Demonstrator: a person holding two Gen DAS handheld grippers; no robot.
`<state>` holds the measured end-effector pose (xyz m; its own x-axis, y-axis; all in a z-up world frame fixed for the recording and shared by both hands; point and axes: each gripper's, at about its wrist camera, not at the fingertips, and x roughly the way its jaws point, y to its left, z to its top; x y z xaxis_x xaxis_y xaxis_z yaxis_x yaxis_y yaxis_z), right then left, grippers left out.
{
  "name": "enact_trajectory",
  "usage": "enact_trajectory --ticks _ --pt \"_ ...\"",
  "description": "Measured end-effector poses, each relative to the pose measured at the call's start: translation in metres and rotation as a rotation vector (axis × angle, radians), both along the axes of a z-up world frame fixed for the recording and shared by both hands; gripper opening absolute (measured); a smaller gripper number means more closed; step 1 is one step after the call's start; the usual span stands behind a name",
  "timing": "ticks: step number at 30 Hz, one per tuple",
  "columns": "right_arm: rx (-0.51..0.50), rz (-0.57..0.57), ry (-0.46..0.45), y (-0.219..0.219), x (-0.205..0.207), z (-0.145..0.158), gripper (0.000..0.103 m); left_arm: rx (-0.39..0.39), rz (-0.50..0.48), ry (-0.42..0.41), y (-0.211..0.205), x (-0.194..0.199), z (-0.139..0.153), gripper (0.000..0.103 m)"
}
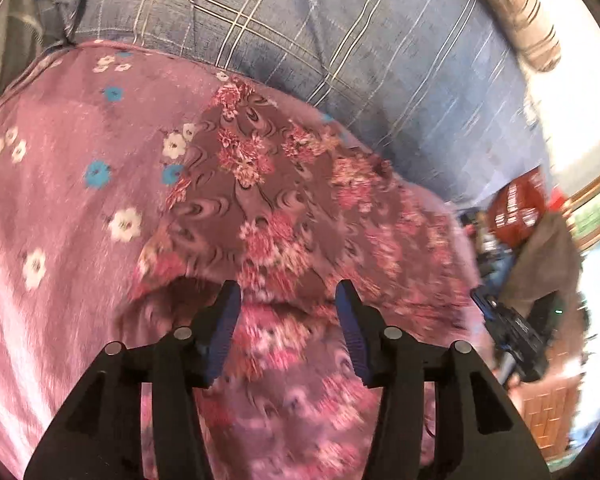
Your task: Fold small clothes
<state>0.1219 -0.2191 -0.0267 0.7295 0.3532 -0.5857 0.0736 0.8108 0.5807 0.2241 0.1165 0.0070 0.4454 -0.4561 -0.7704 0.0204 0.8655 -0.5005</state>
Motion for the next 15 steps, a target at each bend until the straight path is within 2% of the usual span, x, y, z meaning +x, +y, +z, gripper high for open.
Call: enact_trajectory --ticks 1,2,3,4,7,9,10,11,15 --pt "-0.010 0.022 0.040 0.005 0.004 -0.011 0.021 0.019 -0.002 0.046 -0.006 0.010 -0.012 0.048" --pt "-0.021 0.060 0.127 0.012 0.012 -0.028 0.018 0.029 -0.001 0.096 -0.008 0.018 -0.025 0.048" --pt "-0.008 0.085 0.163 0.013 0.013 -0.041 0.017 0.038 0.000 0.147 -0.012 0.026 -0.039 0.047" --pt "0.004 0.065 0.127 0.011 0.009 -0.038 0.017 0.033 0.014 0.131 -0.009 0.024 -0.038 0.048" --pt "0.031 0.061 0.165 0.003 0.005 -0.026 0.021 -0.001 -0.009 0.147 0.002 0.012 -0.028 0.048" --pt "-0.013 0.048 0.137 -0.006 -0.009 -0.008 0.033 0.000 -0.037 0.140 0.015 -0.007 -0.020 0.048" --pt "-0.044 0.048 0.138 -0.011 -0.018 0.001 0.042 0.018 -0.050 0.133 0.020 -0.017 -0.016 0.048" --pt "-0.056 0.051 0.143 -0.015 -0.024 0.006 0.046 0.040 -0.061 0.128 0.026 -0.025 -0.014 0.050" --pt "-0.089 0.072 0.190 -0.033 -0.066 0.006 0.047 0.081 -0.094 0.156 0.050 -0.073 -0.013 0.057"
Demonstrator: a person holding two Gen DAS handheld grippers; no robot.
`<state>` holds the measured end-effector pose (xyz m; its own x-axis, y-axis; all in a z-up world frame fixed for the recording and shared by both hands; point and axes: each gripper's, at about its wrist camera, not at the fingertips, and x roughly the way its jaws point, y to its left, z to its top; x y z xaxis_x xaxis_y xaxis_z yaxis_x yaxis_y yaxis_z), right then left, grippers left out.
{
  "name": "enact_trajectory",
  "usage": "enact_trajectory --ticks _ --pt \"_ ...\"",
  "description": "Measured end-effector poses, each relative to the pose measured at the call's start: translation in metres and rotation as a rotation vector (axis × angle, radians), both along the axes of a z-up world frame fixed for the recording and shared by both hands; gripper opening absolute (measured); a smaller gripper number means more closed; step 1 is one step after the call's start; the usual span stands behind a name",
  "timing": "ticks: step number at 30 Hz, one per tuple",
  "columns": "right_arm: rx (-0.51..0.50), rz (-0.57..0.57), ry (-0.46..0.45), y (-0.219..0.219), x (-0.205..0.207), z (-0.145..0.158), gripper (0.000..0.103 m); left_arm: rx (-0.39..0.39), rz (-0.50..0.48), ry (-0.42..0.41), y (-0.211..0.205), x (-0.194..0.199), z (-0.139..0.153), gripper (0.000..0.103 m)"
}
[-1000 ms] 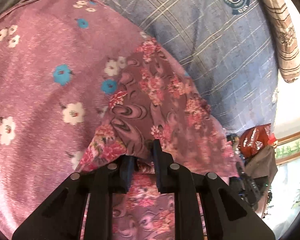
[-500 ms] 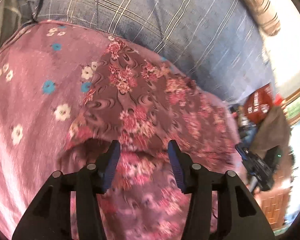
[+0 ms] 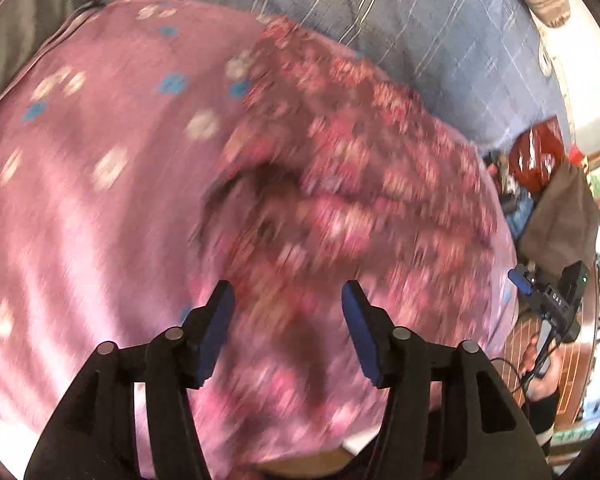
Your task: Fold small clothes
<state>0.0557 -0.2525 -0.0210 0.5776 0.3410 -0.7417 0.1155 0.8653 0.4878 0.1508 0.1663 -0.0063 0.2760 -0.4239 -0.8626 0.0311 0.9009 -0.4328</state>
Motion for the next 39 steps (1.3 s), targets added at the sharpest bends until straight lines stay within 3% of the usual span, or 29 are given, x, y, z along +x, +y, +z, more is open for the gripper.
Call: enact_trajectory --ticks 6,11,14,22,23,24,25,26,28,30,34,39 --pt "0.007 0.093 0.130 0.009 -0.065 -0.034 0.048 0.044 -0.075 0.098 0.001 -0.066 -0.026 0.062" --pt "-0.003 0.211 0.244 0.031 -0.098 -0.060 0.052 0.107 -0.134 0.144 -0.010 -0.098 -0.043 0.064" --pt "-0.037 0.291 0.287 0.045 -0.107 -0.069 0.054 0.099 -0.171 0.176 -0.017 -0.106 -0.051 0.066" --pt "-0.127 0.454 0.326 0.072 -0.117 -0.087 0.056 0.219 -0.316 0.273 -0.045 -0.129 -0.087 0.067" --pt "-0.129 0.470 0.320 0.074 -0.118 -0.087 0.049 0.243 -0.323 0.257 -0.047 -0.133 -0.088 0.061" --pt "-0.140 0.490 0.315 0.077 -0.118 -0.086 0.041 0.258 -0.331 0.244 -0.049 -0.135 -0.088 0.036" --pt "-0.178 0.528 0.304 0.082 -0.120 -0.087 0.014 0.238 -0.331 0.257 -0.049 -0.135 -0.091 0.021" --pt "-0.211 0.550 0.305 0.086 -0.121 -0.088 0.005 0.204 -0.318 0.285 -0.047 -0.134 -0.095 0.005" --pt "-0.245 0.567 0.307 0.090 -0.122 -0.088 0.005 0.177 -0.286 0.280 -0.045 -0.134 -0.096 0.005" --pt "-0.215 0.568 0.272 0.089 -0.124 -0.079 0.004 0.132 -0.272 0.254 -0.039 -0.135 -0.088 0.004" --pt "-0.047 0.517 0.097 0.078 -0.124 -0.033 0.004 -0.029 -0.236 0.161 -0.024 -0.134 -0.052 0.004" --pt "0.097 0.433 -0.085 0.060 -0.103 0.014 0.004 -0.205 -0.161 0.066 -0.004 -0.106 -0.014 0.004"
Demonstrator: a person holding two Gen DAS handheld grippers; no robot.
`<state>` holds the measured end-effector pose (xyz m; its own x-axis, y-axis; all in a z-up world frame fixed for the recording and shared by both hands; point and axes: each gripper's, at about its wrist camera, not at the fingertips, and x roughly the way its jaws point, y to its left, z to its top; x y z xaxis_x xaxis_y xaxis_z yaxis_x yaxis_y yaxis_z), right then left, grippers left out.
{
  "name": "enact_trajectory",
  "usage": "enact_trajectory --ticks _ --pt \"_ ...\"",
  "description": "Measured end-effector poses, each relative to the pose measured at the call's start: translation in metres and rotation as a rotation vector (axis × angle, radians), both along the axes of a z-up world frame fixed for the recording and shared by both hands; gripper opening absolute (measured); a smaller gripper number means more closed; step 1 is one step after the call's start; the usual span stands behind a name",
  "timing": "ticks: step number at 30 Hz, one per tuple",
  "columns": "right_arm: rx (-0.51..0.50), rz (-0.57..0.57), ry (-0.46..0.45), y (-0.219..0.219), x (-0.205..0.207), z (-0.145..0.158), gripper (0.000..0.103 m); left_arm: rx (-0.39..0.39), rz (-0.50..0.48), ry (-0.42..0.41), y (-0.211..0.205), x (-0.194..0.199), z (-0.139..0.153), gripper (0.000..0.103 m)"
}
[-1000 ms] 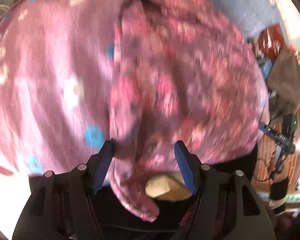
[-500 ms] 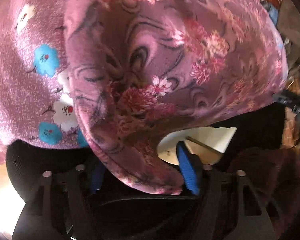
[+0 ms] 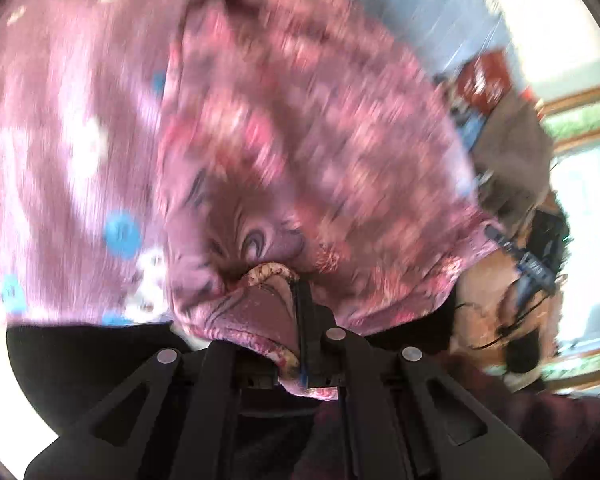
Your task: Fold small clothes
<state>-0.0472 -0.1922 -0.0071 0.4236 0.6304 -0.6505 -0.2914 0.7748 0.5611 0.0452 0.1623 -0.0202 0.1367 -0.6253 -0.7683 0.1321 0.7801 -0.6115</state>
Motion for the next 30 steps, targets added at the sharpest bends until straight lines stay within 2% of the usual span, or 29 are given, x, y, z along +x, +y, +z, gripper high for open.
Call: enact_trajectory --ticks 6,8,11,15,20,22,25,27,28,30 --pt "0.180 -0.165 -0.081 -0.030 0.046 0.021 0.004 -0.176 0.141 -0.113 0.029 0.056 0.046 0.004" --pt "0.217 -0.223 -0.085 -0.039 0.064 0.021 0.004 -0.191 0.180 -0.147 0.038 0.075 0.056 0.004" --pt "0.264 -0.271 -0.074 -0.049 0.087 0.020 0.004 -0.219 0.228 -0.153 0.033 0.102 0.056 0.004" --pt "0.317 -0.310 -0.058 -0.053 0.121 0.012 0.004 -0.254 0.288 -0.130 0.038 0.152 0.051 0.004" --pt "0.370 -0.385 -0.047 -0.066 0.172 0.000 0.004 -0.256 0.351 -0.131 0.035 0.219 0.049 0.004" --pt "0.383 -0.433 -0.030 -0.075 0.192 -0.010 0.004 -0.270 0.394 -0.103 0.032 0.251 0.039 0.004" --pt "0.415 -0.466 0.056 -0.080 0.218 -0.031 0.004 -0.276 0.415 -0.016 0.022 0.281 0.018 0.004" --pt "0.464 -0.446 0.104 -0.079 0.233 -0.040 0.005 -0.271 0.414 -0.004 0.016 0.297 0.015 0.005" --pt "0.490 -0.459 0.096 -0.081 0.241 -0.039 0.009 -0.282 0.424 -0.003 0.015 0.304 0.015 0.005" --pt "0.588 -0.541 0.055 -0.095 0.252 -0.040 0.010 -0.305 0.483 0.010 0.024 0.323 0.012 0.007"
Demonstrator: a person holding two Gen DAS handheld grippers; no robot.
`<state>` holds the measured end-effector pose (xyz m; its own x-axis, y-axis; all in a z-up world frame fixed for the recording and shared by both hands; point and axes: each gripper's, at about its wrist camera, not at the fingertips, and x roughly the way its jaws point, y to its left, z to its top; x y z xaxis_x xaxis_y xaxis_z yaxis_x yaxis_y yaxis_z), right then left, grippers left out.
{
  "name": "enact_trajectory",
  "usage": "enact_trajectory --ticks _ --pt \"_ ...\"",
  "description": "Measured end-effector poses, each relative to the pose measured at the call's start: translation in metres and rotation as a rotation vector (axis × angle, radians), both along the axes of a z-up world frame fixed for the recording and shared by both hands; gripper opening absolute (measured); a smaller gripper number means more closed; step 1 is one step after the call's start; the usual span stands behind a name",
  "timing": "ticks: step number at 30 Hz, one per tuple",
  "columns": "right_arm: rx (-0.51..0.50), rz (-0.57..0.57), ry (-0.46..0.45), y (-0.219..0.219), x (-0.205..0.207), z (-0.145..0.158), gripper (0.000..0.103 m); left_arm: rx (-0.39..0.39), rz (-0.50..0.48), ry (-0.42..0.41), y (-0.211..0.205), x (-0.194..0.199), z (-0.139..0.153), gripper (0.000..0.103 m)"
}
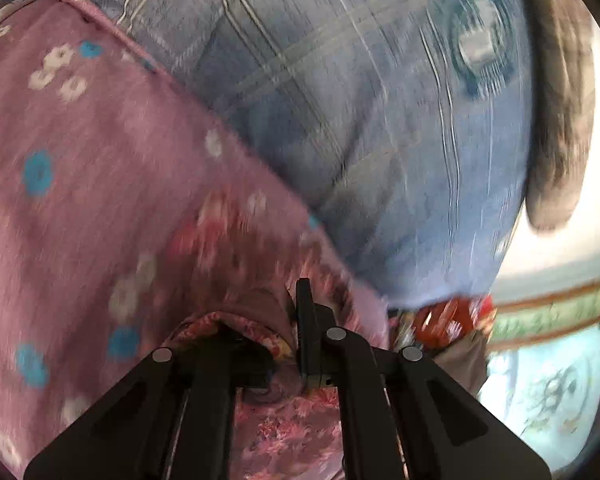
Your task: Fold small clothes
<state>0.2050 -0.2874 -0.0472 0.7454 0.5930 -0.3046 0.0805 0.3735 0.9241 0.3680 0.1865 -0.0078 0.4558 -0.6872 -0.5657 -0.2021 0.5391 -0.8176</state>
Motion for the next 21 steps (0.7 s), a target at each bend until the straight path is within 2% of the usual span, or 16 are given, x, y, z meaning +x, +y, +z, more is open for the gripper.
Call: enact_trajectory --ticks 2,3,4,5,6,8,10,12,15,16,18,20,21 --pt "0.028 -0.117 0.051 -0.017 0.007 -0.009 0.018 -0.032 0.076 0.065 0.014 0.008 -0.009 0.012" --pt "0.036 -0.180 0.107 -0.027 0.007 -0.016 0.019 -0.070 0.100 0.091 0.024 0.010 -0.014 0.018" --pt "0.053 -0.201 0.129 -0.032 0.006 -0.021 0.019 -0.074 0.095 0.091 0.028 0.009 -0.015 0.020" --pt "0.051 -0.197 0.134 -0.035 0.005 -0.023 0.020 -0.056 0.084 0.083 0.031 0.007 -0.013 0.028" --pt "0.033 -0.190 0.132 -0.035 0.003 -0.022 0.021 -0.012 0.071 0.068 0.034 0.003 -0.010 0.041" --pt "-0.057 -0.165 0.107 -0.032 -0.004 -0.014 0.032 0.058 0.073 0.036 0.043 -0.006 -0.004 0.056" --pt "-0.118 -0.126 0.095 -0.025 -0.008 -0.009 0.040 0.037 0.098 0.017 0.055 -0.016 -0.002 0.057" --pt "-0.179 -0.050 0.110 -0.013 -0.009 -0.004 0.040 0.002 0.048 -0.004 0.056 -0.024 -0.002 0.061" --pt "-0.253 0.093 0.085 0.014 -0.005 0.003 0.042 0.081 -0.084 -0.037 0.035 -0.038 -0.001 0.065" --pt "-0.278 0.139 0.090 0.025 -0.004 0.004 0.046 0.114 -0.141 -0.038 0.024 -0.043 -0.005 0.065" --pt "-0.338 0.197 0.161 0.043 0.005 0.000 0.048 0.134 -0.236 -0.021 0.001 -0.048 -0.016 0.065" --pt "-0.353 0.235 0.222 0.055 0.022 -0.009 0.048 0.174 -0.266 -0.008 -0.016 -0.045 -0.023 0.064" --pt "-0.348 0.215 0.223 0.055 0.028 -0.010 0.048 0.213 -0.266 -0.005 -0.027 -0.037 -0.023 0.063"
